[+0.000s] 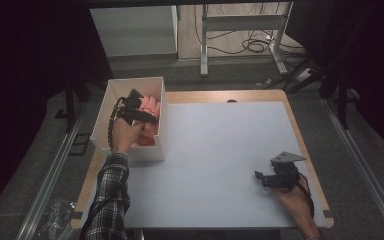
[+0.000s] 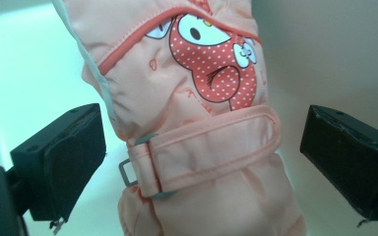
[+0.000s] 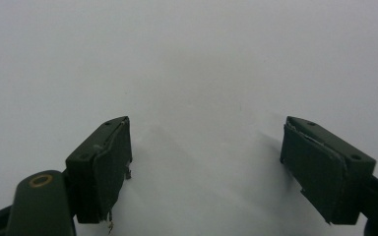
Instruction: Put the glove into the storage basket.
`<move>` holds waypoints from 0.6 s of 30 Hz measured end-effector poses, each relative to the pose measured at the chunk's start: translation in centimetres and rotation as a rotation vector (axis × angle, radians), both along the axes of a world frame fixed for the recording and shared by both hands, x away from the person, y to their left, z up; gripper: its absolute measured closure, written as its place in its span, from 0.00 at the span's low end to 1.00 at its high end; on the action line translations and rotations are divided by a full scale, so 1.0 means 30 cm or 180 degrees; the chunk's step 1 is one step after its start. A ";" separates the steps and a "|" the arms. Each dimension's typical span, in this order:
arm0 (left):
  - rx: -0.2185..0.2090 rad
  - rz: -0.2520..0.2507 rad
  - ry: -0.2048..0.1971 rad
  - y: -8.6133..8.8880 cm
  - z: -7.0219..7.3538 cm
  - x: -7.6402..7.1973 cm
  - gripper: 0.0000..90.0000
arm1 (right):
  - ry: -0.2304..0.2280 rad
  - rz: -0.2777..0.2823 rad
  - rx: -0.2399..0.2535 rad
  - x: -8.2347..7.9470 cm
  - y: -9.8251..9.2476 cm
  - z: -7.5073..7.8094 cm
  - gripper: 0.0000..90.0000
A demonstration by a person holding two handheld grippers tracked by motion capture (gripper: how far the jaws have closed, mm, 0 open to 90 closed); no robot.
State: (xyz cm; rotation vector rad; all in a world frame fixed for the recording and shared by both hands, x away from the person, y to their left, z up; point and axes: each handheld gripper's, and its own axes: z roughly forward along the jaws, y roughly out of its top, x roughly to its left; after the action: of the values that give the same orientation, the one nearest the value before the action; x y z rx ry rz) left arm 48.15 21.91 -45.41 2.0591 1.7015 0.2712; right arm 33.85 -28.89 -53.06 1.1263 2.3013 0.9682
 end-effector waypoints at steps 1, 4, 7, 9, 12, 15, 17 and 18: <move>0.0017 -0.0005 -0.0015 0.001 0.004 -0.003 0.04 | -0.0001 0.0000 0.0000 0.000 0.000 0.000 0.22; 0.0032 -0.0006 -0.0075 0.004 0.015 -0.012 0.03 | -0.0001 0.0000 -0.0001 0.000 0.000 0.000 0.22; 0.0022 -0.0012 -0.0104 0.008 0.021 -0.017 0.03 | -0.0001 0.0000 -0.0001 0.000 0.000 0.000 0.22; 0.0006 -0.0012 -0.0168 0.013 0.032 -0.027 0.03 | -0.0001 0.0000 -0.0001 0.000 0.000 0.000 0.22; -0.0004 -0.0034 -0.0222 0.018 0.042 -0.036 0.03 | 0.0000 0.0000 -0.0001 0.000 0.000 0.000 0.22; -0.0003 -0.0068 -0.0310 0.021 0.057 -0.051 0.03 | 0.0000 0.0000 -0.0001 0.000 0.000 0.000 0.22; -0.0002 -0.0088 -0.0336 0.024 0.062 -0.056 0.04 | 0.0000 0.0000 -0.0001 0.000 0.000 0.000 0.22; -0.0018 -0.0096 -0.0375 0.025 0.069 -0.062 0.04 | -0.0001 0.0000 -0.0002 0.000 0.000 0.000 0.22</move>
State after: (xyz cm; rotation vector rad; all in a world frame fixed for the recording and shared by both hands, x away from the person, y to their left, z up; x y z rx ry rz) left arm 46.28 22.65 -43.34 2.0215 1.5982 0.3700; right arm 33.84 -28.89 -53.06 1.1257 2.3012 0.9676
